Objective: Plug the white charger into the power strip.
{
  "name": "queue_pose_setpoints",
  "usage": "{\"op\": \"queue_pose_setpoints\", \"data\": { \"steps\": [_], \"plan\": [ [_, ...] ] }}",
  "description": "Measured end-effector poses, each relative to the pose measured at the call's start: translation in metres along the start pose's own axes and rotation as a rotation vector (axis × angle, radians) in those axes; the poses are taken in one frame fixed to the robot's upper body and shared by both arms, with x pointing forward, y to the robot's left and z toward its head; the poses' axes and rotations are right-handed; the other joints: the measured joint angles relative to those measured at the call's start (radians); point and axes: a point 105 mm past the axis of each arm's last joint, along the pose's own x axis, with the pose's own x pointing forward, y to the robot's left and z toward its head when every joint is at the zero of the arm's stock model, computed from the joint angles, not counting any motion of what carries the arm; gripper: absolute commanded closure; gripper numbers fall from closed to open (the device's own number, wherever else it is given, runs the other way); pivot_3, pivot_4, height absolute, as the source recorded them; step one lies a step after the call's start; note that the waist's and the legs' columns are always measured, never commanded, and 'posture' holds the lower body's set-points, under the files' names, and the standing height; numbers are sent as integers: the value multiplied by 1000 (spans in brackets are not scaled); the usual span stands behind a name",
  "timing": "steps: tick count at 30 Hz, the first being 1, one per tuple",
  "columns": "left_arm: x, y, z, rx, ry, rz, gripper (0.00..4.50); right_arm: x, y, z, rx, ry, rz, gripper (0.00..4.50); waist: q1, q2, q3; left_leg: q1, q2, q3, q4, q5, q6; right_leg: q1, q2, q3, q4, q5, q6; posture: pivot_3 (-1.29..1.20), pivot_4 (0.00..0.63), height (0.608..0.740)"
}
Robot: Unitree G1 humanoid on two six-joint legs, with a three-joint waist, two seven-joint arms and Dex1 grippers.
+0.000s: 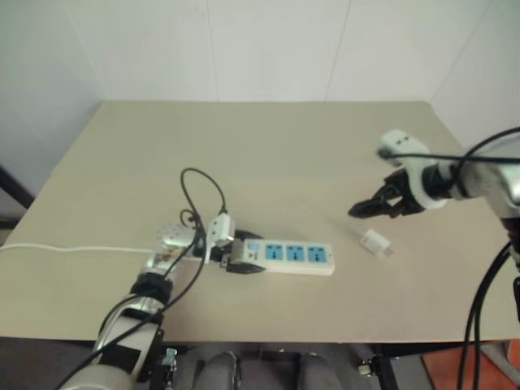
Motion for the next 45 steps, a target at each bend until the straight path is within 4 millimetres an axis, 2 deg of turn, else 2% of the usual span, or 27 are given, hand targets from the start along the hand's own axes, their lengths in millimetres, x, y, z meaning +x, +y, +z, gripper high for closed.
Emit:
{"op": "queue_pose_setpoints", "data": {
  "steps": [5,16,24,27,35,36,42,43,45],
  "plan": [
    [-1,0,0,-3,7,3,1208,21,-12,-22,9,153,-4,0,-3,0,0,1,-1,1,1,0,0,0,0,0,1,0,0,0,150,740],
    [1,0,0,-9,14,10,1208,51,-9,-30,-82,249,55,0,-3,0,0,1,-2,0,1,0,0,0,0,0,2,0,0,0,150,740],
    [0,-3,0,-14,17,27,1208,61,-16,-38,-96,303,61,0,-5,1,0,1,-2,0,1,0,0,0,0,0,2,0,0,0,150,740],
    [-1,-4,0,-14,18,33,1208,63,-16,-41,-105,330,68,555,-6,1,0,1,-2,0,1,0,-1,0,0,0,2,0,0,0,150,740],
    [-1,-4,0,-18,22,38,1208,69,-14,-39,-153,350,79,3234,-7,1,-1,1,-2,0,1,0,-1,0,0,0,2,0,0,0,150,740],
    [-1,-4,0,-18,23,38,1208,69,-15,-39,-156,352,76,3352,-7,1,-1,2,-2,0,1,0,-1,0,0,0,2,0,0,0,150,740],
    [-1,-3,-1,-20,26,45,1208,71,-13,-38,-170,337,75,3350,-7,1,-3,3,-2,0,1,1,-1,1,0,0,3,0,0,0,150,740],
    [-1,-3,-1,-20,25,45,1208,71,-12,-36,-178,307,77,3350,-7,1,-3,3,-2,0,1,1,-1,1,0,0,3,0,0,0,150,740],
    [-2,-3,-1,-21,26,45,1208,71,-6,-18,-207,165,101,3350,-7,1,-3,2,-2,0,1,1,-1,0,0,0,3,0,0,0,150,740]
  ]
}}
